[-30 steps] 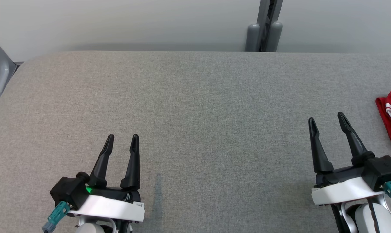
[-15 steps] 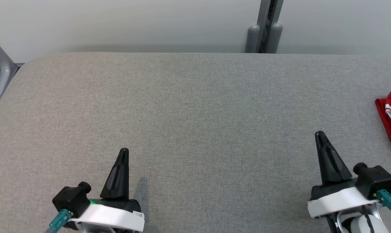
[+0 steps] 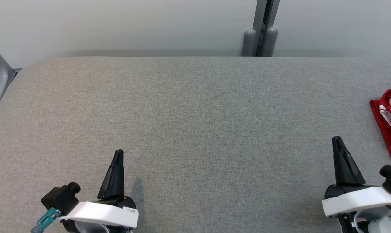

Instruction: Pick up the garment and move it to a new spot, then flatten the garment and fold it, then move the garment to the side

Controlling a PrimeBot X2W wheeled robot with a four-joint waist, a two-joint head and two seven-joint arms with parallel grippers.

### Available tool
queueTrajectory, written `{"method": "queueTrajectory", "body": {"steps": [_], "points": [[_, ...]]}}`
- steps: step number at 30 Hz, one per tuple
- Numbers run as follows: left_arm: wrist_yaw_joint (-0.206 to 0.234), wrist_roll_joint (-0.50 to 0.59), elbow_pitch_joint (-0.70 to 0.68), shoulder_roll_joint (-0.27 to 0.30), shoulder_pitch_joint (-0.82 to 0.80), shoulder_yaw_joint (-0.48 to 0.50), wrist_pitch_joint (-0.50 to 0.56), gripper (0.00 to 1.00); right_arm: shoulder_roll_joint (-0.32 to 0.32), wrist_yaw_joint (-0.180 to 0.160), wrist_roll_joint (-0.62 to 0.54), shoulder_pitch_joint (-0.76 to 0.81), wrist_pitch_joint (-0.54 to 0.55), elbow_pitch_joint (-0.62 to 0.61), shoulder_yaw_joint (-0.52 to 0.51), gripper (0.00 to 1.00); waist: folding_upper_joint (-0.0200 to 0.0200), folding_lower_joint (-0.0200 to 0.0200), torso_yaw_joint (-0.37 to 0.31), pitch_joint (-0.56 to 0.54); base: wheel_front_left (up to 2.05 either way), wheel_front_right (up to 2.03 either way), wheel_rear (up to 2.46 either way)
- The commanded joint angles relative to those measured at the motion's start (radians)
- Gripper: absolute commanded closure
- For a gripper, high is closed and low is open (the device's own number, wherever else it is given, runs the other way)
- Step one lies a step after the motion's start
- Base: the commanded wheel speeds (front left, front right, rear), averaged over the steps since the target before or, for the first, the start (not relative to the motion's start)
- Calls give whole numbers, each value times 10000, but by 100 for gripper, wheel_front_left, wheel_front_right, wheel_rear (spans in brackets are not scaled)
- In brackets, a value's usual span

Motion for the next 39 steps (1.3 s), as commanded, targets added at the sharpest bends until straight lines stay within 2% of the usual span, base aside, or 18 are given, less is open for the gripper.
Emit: {"method": "queueTrajectory", "body": {"steps": [1, 11, 39], "points": [[-95, -467, -103, 70, -283, 73, 60, 100, -145, 0, 637, -36, 96, -221, -120, 100, 0, 0, -19, -25, 0, 0, 0], [-181, -1799, 1, 116, -371, 138, 318, 100, -311, 0, 2512, 164, 419, -262, -304, 100, 0, 0, -98, -139, 0, 0, 0], [-357, -4753, 205, 207, -546, 296, 910, 100, -720, 1, 6728, 641, 1086, -373, -674, 100, 0, 0, -313, -445, 0, 0, 0]]}}
